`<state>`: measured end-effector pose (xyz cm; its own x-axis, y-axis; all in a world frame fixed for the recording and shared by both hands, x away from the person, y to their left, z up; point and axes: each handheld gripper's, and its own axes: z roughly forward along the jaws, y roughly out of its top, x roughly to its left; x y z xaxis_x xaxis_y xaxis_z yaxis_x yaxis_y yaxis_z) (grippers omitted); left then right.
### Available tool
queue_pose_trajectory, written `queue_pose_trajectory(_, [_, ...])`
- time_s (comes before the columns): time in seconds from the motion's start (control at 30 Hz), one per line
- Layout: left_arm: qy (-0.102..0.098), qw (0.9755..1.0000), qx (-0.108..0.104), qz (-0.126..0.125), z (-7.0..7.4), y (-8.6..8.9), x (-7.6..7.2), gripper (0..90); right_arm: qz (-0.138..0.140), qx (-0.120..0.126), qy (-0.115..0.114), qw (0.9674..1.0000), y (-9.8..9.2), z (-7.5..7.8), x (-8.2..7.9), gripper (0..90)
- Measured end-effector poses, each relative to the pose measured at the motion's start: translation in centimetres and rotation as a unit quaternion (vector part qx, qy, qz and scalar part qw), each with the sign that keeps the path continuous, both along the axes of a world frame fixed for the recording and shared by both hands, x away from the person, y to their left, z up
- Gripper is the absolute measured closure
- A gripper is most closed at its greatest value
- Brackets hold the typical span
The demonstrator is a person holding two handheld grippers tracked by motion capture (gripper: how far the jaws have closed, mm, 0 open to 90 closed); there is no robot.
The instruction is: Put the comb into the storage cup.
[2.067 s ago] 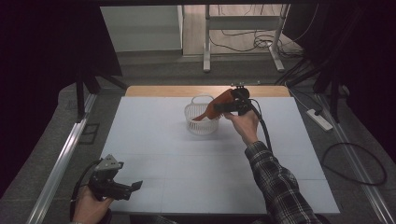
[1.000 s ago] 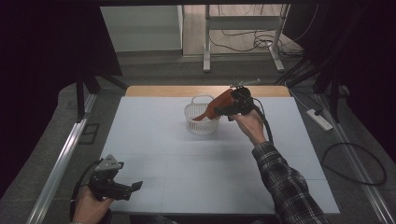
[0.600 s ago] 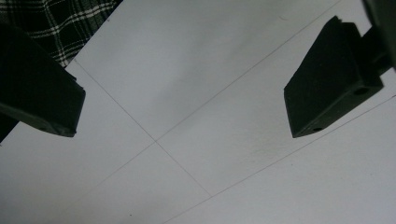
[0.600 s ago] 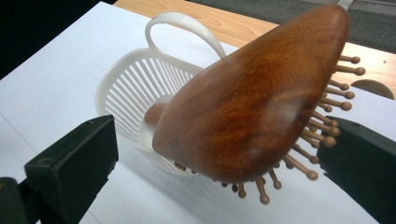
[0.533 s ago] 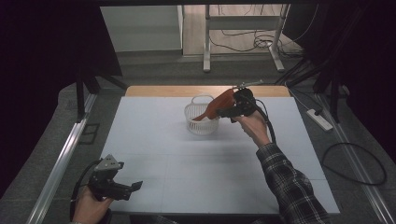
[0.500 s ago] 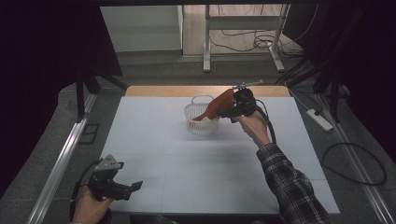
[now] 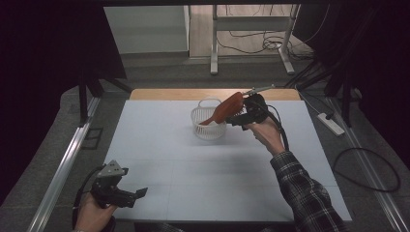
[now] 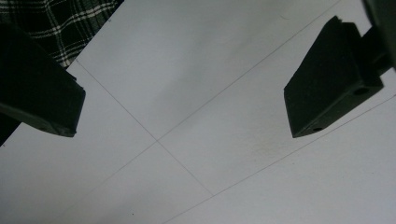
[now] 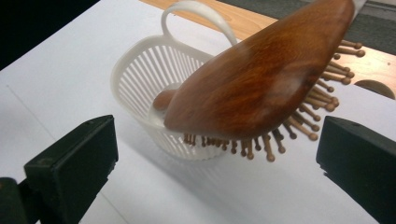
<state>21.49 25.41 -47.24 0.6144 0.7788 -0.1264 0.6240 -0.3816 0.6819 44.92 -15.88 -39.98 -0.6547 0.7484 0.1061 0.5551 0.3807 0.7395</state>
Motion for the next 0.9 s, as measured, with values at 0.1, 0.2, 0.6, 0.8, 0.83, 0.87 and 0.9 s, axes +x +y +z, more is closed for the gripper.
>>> queue_pose_trajectory(0.1, [0.0, 1.0, 0.0, 0.0, 0.0, 0.0, 0.0, 0.0, 0.006, 0.006, 0.004, 1.0, -0.1, 0.0, -0.3, 0.0])
queue_pose_trajectory(0.2, [0.0, 1.0, 0.0, 0.0, 0.0, 0.0, 0.0, 0.0, 0.011, 0.006, 0.001, 0.9999, -0.2, 0.1, -0.6, 0.0])
queue_pose_trajectory(0.6, [0.001, 1.0, -0.002, 0.002, 0.0, 0.1, 0.0, 0.0, 0.03, 0.003, -0.015, 0.9994, -0.6, 0.2, -2.4, 0.0])
queue_pose_trajectory(0.8, [0.0, 1.0, -0.005, 0.003, 0.0, 0.1, 0.0, 0.0, 0.036, -0.005, -0.016, 0.9992, -0.9, -0.1, -3.2, 0.0])
queue_pose_trajectory(0.83, [0.0, 1.0, -0.005, 0.003, 0.0, 0.2, 0.0, 0.0, 0.038, -0.007, -0.017, 0.9991, -0.9, -0.2, -3.3, 0.0])
queue_pose_trajectory(0.87, [0.0, 1.0, -0.006, 0.004, 0.0, 0.2, 0.0, 0.0, 0.038, -0.006, -0.015, 0.9992, -1.0, -0.2, -3.4, 0.0])
queue_pose_trajectory(0.9, [0.0, 1.0, -0.006, 0.005, 0.0, 0.2, 0.0, 0.0, 0.039, -0.008, -0.016, 0.9991, -1.0, -0.3, -3.5, 0.0])
